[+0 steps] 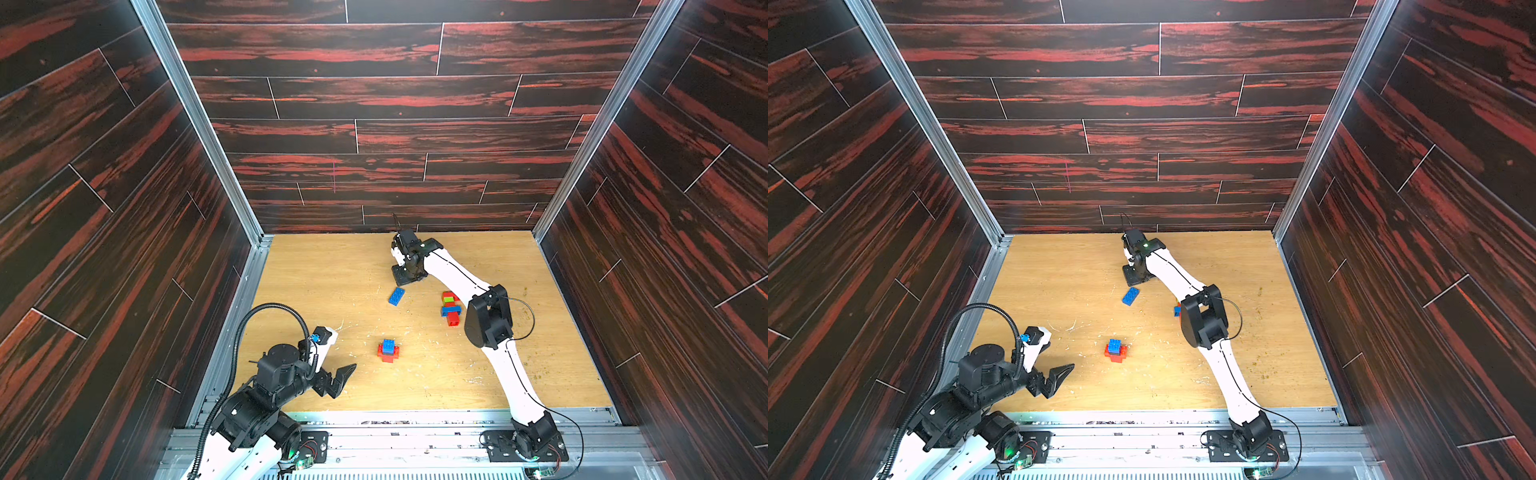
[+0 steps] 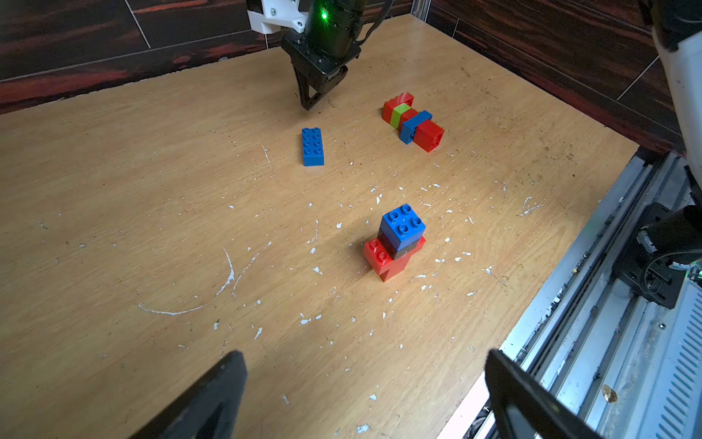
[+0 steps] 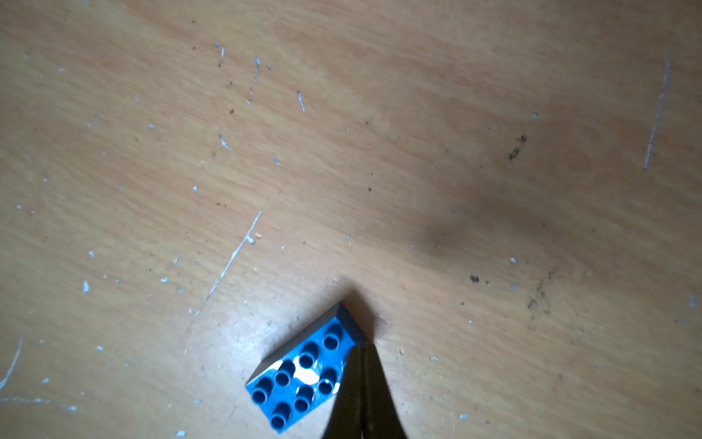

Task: Assemble the letter f with lego
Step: Adjust the lego brick at the center of the board.

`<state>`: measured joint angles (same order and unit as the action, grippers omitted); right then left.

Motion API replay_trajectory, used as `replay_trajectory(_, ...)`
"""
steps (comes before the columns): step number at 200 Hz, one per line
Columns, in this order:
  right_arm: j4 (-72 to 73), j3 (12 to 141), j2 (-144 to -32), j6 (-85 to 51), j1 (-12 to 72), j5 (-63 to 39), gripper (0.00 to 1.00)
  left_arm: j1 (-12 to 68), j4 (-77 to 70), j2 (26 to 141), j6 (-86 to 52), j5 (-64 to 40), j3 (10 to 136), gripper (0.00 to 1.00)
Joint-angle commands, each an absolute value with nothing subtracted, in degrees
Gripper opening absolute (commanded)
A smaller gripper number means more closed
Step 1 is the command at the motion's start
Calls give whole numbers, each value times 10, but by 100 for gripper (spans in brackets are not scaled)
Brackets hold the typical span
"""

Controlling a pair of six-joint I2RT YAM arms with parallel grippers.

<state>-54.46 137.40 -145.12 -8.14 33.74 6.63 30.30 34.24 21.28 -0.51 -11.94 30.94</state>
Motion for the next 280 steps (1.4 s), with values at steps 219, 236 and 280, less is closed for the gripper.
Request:
replay_trajectory(219,-538,1308,-1422,-96,337,31,0,305,337,210,-6,-118,305,100)
replay_trajectory(236,-543,1316,-1427,-97,338,31,0,305,337,210,-7,-118,305,100)
replay_trajectory(280,-545,1313,-1426,-102,338,43,0,305,337,210,-6,-119,305,100)
